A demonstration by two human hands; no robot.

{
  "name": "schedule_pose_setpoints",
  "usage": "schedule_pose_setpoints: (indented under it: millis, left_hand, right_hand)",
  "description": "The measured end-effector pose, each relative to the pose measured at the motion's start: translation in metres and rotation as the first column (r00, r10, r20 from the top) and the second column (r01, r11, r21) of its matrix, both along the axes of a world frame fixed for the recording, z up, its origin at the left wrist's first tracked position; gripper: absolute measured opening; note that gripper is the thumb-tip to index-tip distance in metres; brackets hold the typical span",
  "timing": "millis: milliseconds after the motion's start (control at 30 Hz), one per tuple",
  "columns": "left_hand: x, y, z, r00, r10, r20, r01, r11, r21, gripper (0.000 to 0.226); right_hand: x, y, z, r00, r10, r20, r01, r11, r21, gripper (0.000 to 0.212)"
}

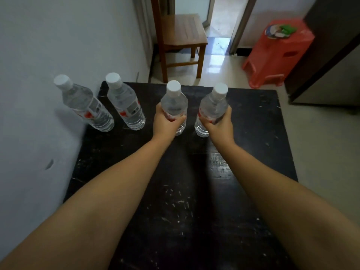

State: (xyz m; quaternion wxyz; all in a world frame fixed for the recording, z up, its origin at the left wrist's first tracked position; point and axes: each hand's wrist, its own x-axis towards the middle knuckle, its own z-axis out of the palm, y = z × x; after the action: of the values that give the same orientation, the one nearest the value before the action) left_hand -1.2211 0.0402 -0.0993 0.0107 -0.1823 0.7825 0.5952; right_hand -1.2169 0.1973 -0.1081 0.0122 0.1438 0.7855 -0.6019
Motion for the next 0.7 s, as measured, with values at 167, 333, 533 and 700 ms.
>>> schedule_pose_setpoints:
  millis: [167, 333, 533, 700]
  left_hand:
    - [0.002, 0.005, -0.002, 1.0, 0.002, -0.001, -0.002, 1.0, -0.027, 0.073]
    - [0.001, 0.003, -0.001, 0.998, -0.028, 0.055, 0.029, 0.999, -0.026, 0.082]
    - [0.028, -0.008, 0.005, 0.965, -0.081, 0.249, 0.101, 0.993, -0.068, 0.081]
    - [0.064, -0.028, 0.023, 0.958, -0.02, 0.287, 0.071, 0.983, -0.169, 0.054]
  right_hand:
    - [-0.006, 0.008, -0.001, 1.0, -0.004, 0.01, 0.003, 1.0, 0.021, 0.08]
    - [-0.006, 0.009, -0.003, 0.997, 0.048, 0.06, -0.047, 0.999, -0.015, 0.089]
    - [0.015, 0.013, -0.001, 0.969, 0.004, 0.248, -0.027, 0.996, 0.089, 0.105]
    - [0.04, 0.001, 0.007, 0.87, 0.05, 0.491, -0.215, 0.934, 0.285, 0.055]
